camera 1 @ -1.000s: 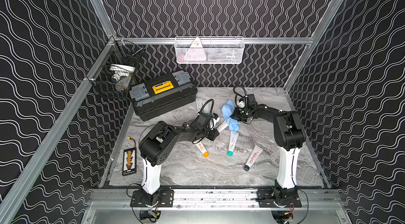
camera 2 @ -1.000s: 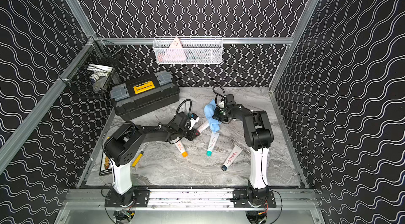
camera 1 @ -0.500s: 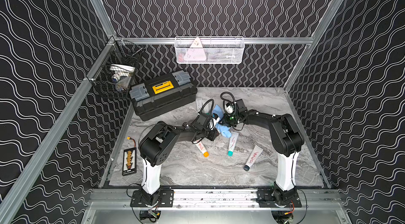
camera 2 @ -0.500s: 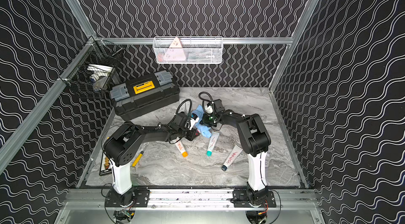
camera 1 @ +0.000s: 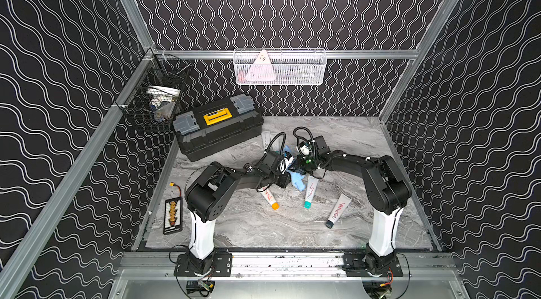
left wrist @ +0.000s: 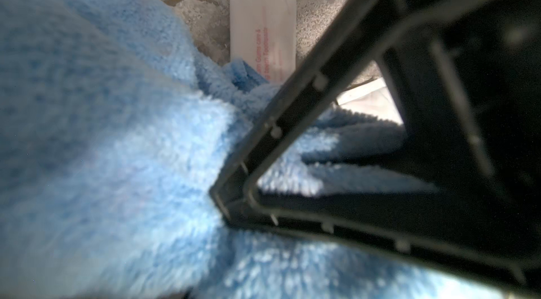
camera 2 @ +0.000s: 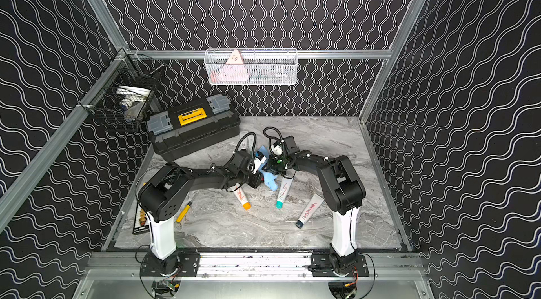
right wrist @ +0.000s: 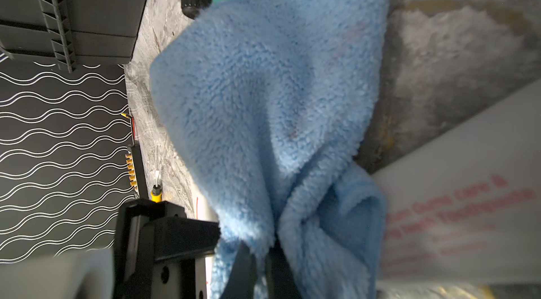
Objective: Wipe the surface of the toothpaste tube
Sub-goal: Wipe the dirt from the toothpaste tube.
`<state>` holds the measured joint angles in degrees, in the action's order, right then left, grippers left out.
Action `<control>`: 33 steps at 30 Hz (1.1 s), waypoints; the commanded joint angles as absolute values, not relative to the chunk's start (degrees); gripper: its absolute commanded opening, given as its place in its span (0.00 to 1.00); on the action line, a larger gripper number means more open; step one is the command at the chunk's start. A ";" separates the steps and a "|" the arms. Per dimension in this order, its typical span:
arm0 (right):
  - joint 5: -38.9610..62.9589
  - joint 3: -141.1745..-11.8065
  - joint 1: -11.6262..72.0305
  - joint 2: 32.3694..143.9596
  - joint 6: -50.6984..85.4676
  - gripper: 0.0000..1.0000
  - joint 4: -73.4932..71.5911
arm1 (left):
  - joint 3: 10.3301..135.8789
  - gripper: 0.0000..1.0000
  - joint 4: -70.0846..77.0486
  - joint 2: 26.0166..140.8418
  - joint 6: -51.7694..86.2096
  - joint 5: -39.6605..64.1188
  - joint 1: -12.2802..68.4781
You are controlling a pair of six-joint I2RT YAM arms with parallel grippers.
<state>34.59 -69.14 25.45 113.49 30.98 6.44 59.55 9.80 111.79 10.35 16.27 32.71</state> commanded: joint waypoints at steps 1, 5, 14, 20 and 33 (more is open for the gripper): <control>34.53 -69.34 25.43 114.42 29.91 0.00 10.93 | 59.24 0.16 8.85 111.62 10.11 15.21 32.63; 33.05 -69.28 23.99 115.53 28.59 0.00 12.15 | 59.35 0.16 8.68 111.54 10.02 15.12 32.63; 33.64 -69.36 17.98 118.18 27.32 0.00 11.64 | 59.42 0.16 8.70 111.71 10.02 15.38 32.61; 30.95 -72.90 14.81 119.99 25.43 0.00 14.04 | 59.17 0.16 8.88 111.40 10.02 15.40 32.66; 27.70 -80.67 9.26 120.00 25.46 0.00 18.20 | 58.55 0.16 9.61 110.80 10.64 15.01 32.61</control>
<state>30.83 -79.09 9.91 120.88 25.47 14.31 58.96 10.20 111.37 10.37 16.19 32.75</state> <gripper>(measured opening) 0.073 0.278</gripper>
